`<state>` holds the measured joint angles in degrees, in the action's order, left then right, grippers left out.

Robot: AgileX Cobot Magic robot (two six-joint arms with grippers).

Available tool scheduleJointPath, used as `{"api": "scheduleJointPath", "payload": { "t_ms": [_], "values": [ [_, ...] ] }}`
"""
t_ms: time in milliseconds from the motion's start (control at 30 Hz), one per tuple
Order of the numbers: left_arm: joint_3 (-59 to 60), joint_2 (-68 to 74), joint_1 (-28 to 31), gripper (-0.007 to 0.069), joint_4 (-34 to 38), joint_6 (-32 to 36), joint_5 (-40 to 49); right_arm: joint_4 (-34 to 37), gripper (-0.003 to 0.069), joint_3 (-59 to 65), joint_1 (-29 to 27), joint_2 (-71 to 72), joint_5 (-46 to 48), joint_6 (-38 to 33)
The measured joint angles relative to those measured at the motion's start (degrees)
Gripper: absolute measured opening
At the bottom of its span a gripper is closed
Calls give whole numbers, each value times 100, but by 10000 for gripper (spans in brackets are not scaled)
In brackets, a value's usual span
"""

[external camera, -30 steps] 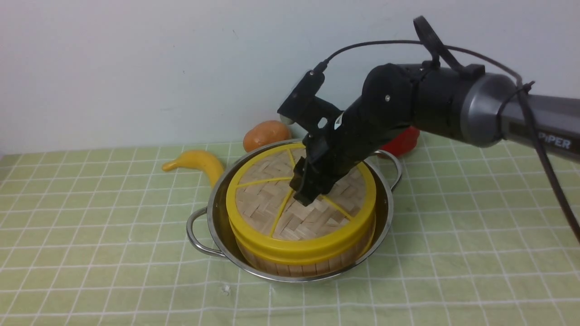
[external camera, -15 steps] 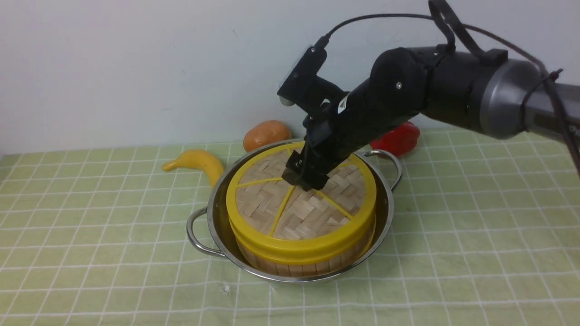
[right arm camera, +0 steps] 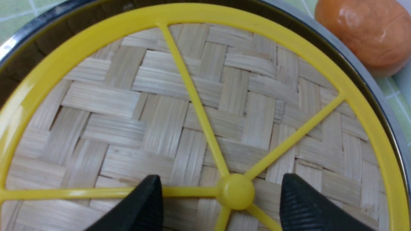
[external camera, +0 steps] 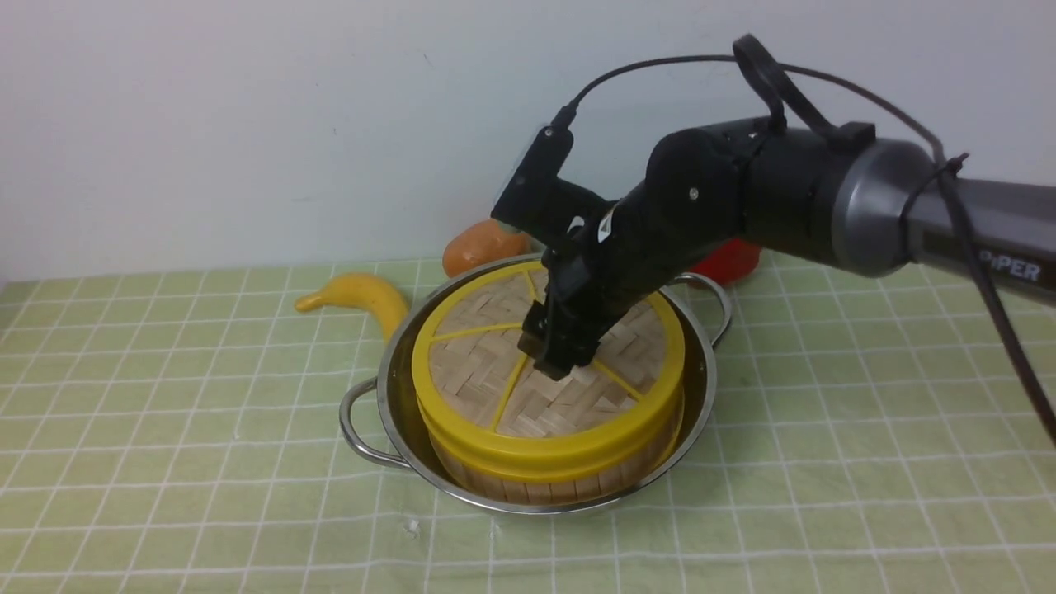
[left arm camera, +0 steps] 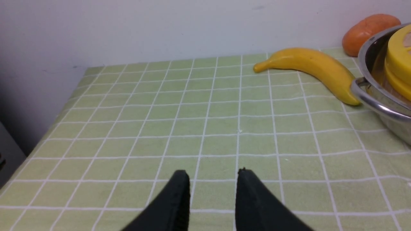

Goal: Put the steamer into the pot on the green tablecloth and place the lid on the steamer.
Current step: 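Place the bamboo steamer lid onto the steamer basket in the pot with the right gripper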

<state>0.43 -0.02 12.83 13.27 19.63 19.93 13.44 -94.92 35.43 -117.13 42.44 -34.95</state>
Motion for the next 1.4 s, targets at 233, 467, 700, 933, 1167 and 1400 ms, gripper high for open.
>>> {"api": "scheduleJointPath", "payload": {
  "t_ms": [233, 467, 700, 933, 1167, 1400],
  "values": [
    [0, 0, 0, 202, 0, 0, 0, -45, 487, 5, 96, 115, 113, 0],
    [0, 0, 0, 202, 0, 0, 0, -69, 414, 5, 107, 129, 34, -4],
    [0, 0, 0, 202, 0, 0, 0, -201, 188, 5, 107, 129, -25, 30],
    [0, 0, 0, 202, 0, 0, 0, -206, -15, 11, 107, 162, -20, 43],
    [0, 0, 0, 202, 0, 0, 0, -132, 10, 11, 50, 450, -178, 236],
    [0, 0, 0, 202, 0, 0, 0, 157, 222, 5, -95, 329, 67, 281]
  ]
}}
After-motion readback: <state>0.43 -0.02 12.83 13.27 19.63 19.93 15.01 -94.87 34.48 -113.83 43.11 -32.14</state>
